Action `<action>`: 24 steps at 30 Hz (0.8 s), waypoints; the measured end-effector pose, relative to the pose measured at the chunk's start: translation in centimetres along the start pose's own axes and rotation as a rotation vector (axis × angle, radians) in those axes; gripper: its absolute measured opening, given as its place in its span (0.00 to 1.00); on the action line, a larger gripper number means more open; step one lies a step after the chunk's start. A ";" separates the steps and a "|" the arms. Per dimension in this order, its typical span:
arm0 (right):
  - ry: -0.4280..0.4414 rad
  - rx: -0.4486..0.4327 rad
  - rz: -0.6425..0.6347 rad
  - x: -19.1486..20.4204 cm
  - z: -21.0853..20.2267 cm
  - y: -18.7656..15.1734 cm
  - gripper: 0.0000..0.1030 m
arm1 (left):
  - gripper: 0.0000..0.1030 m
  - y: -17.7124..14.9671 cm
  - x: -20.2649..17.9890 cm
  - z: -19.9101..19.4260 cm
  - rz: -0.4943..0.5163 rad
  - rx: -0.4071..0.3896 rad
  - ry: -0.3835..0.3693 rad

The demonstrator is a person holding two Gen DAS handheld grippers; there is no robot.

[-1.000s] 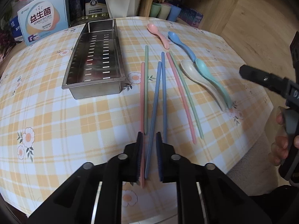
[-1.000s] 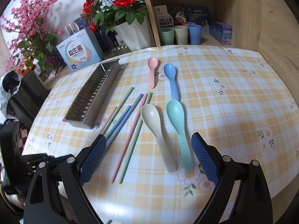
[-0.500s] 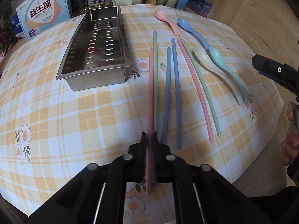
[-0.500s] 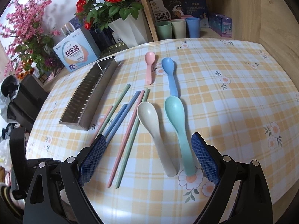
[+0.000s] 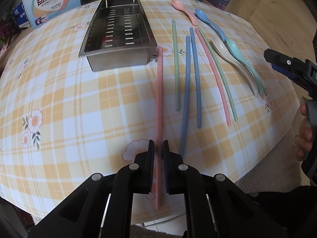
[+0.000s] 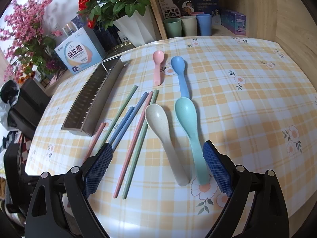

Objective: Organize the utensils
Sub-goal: 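Lift the pink chopstick with the left gripper while the right gripper grasps the cream spoon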

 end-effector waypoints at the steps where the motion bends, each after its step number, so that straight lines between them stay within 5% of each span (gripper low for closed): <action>1: 0.000 0.000 -0.004 0.1 0.0 0.0 0.87 | 0.09 0.3 0.0 0.1 -0.002 -0.004 -0.001; 16: -0.005 0.013 0.024 -1.4 0.7 -0.6 0.86 | 0.06 3.1 -1.0 1.3 -0.009 -0.103 0.038; 18: 0.015 0.020 0.006 -1.6 1.2 -0.8 0.61 | 0.06 3.1 -0.7 1.2 -0.024 -0.108 0.021; 21: 0.022 0.049 -0.041 -1.5 2.2 -1.1 0.38 | 0.06 3.0 -0.5 1.1 -0.044 -0.114 0.010; 24: 0.013 0.073 -0.100 -1.2 3.4 -1.3 0.34 | 0.06 2.9 -0.7 1.1 -0.036 -0.129 0.021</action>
Point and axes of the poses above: each gripper's, at about its wrist camera, not at the fingertips, and z roughly the way its jaws point, x to its left, y to its top, the point moved 4 cm from there along z, roughly the way its jaws point, and after that the axes turned 9 degrees about -z, right-handed, at the moved point
